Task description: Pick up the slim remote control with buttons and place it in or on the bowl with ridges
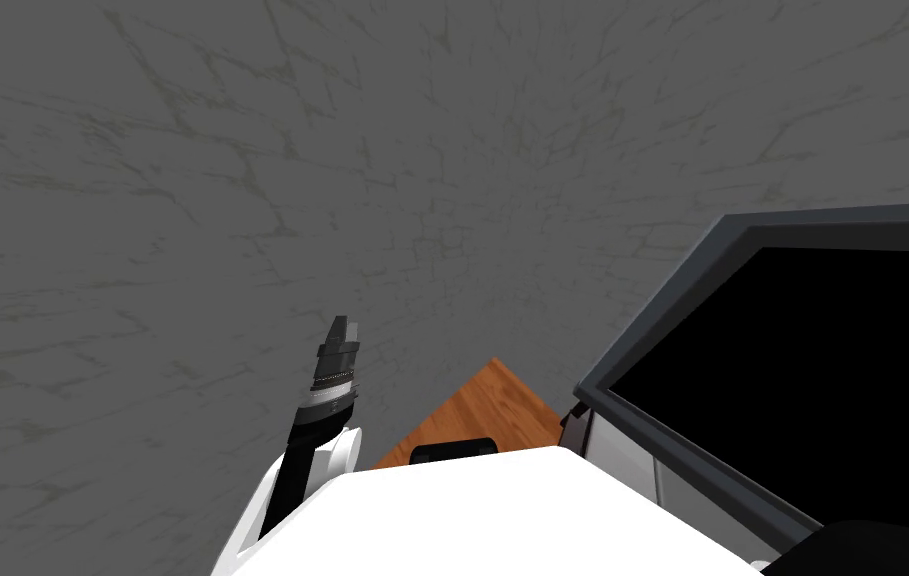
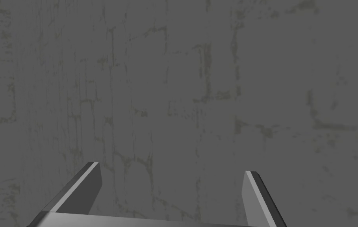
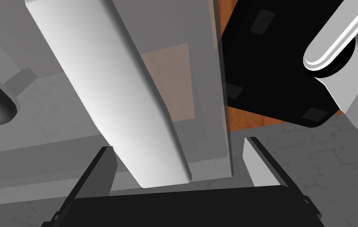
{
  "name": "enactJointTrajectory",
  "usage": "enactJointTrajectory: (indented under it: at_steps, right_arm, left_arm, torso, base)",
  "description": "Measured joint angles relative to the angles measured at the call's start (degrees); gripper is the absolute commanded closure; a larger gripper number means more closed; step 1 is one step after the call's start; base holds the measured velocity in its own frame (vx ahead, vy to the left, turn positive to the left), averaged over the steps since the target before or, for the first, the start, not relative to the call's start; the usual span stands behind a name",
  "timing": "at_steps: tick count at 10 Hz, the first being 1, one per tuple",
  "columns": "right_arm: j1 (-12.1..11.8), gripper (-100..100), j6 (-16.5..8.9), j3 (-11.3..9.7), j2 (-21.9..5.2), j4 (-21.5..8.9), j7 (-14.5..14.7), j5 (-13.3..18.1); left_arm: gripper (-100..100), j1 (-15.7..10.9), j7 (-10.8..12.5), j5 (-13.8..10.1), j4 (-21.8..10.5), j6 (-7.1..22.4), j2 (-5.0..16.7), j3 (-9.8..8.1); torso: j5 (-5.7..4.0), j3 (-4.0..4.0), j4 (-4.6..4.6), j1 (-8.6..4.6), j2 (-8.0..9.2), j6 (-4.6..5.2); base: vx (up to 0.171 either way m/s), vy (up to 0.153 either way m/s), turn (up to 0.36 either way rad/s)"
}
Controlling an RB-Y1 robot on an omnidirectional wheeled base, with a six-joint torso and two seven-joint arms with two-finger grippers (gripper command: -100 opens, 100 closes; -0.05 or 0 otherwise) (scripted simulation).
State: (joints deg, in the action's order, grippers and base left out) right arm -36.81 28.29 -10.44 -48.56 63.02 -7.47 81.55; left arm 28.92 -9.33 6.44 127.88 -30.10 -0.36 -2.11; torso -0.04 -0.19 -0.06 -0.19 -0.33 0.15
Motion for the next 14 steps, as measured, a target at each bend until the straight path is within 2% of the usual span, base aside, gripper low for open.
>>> enactJointTrajectory:
  at_steps: [1,2,3,5,7,8,9,11,12,13,14]
  right_arm:
    - [0.1,-100,0.3,0.2,-0.3,-0.9,0.0,0.6]
    - [0.8,-100,0.7,-0.2,-0.5,-2.5,-0.2,2.2]
    - [0.5,-100,0.9,-0.5,-0.6,-3.4,-0.6,4.0]
    - [1.5,-100,2.3,-0.6,-0.1,-7.8,0.9,6.2]
    - [1.3,-100,2.6,-1.5,0.3,-8.6,-0.1,8.7]
    - [1.3,0,2.6,-1.6,0.3,-8.6,-0.3,8.9]
    - [1.3,-100,2.6,-1.6,0.3,-8.6,-0.3,8.8]
    - [2.4,-100,0.9,-2.5,2.6,-11.0,1.1,8.3]
    - [2.5,-100,-0.4,-3.5,3.5,-11.1,0.7,8.6]
    - [2.5,100,-0.7,-3.6,3.6,-11.0,0.5,8.7]
    - [2.5,100,-0.7,-3.6,3.6,-11.0,0.5,8.7]
  left_arm:
    - [0,0.0,0.0,0.0,0.0,0.0,0.0,0.0]
    - [0,0.0,0.0,0.0,0.0,0.0,0.0,0.0]
    - [0,0.0,0.0,0.0,0.0,0.0,0.0,0.0]
    - [0,0.0,0.0,0.0,0.0,0.0,0.0,0.0]
    - [0,0.0,0.0,0.0,0.0,0.0,0.0,0.0]
    - [0,0.0,0.0,0.0,0.0,0.0,0.0,-0.01]
    - [0,0.0,0.0,0.0,0.0,0.0,0.0,0.0]
    - [0,0.0,0.0,0.0,0.0,0.0,0.0,-0.01]
    - [0,0.0,0.0,0.0,0.0,0.0,0.0,-0.01]
    - [0,0.0,0.0,0.0,0.0,0.0,0.0,-0.01]
    - [0,0.0,0.0,0.0,0.0,0.0,0.0,0.0]
  torso:
    - [0.0,0.0,0.0,0.01,0.0,0.01]
    - [0.0,-0.01,0.0,0.02,-0.02,-0.01]
    - [0.0,-0.03,-0.01,0.01,-0.05,0.0]
    - [-0.01,-0.03,-0.01,-0.01,-0.05,0.02]
    - [-0.01,-0.02,-0.01,0.01,-0.04,0.03]
    - [0.0,0.0,0.0,0.04,0.01,0.04]
    - [0.01,0.03,0.01,0.07,0.05,0.05]
    - [-0.03,0.06,0.02,-0.1,0.11,0.04]
    - [-0.04,0.09,0.03,-0.13,0.16,0.04]
    - [-0.02,0.08,0.03,-0.04,0.13,0.05]
    - [0.0,0.06,0.03,0.03,0.1,0.05]
  base:
    - [0.023,-0.007,0.172]
    - [0.036,-0.011,0.223]
    - [0.035,-0.014,0.248]
    - [0.031,-0.018,0.138]
    - [0.021,-0.014,0.049]
    - [0.0,0.0,0.0]
    - [0.001,-0.028,0.068]
    - [-0.018,-0.056,0.081]
    - [-0.012,-0.026,0.017]
    - [0.0,0.0,0.0]
    - [0.0,0.0,0.0]
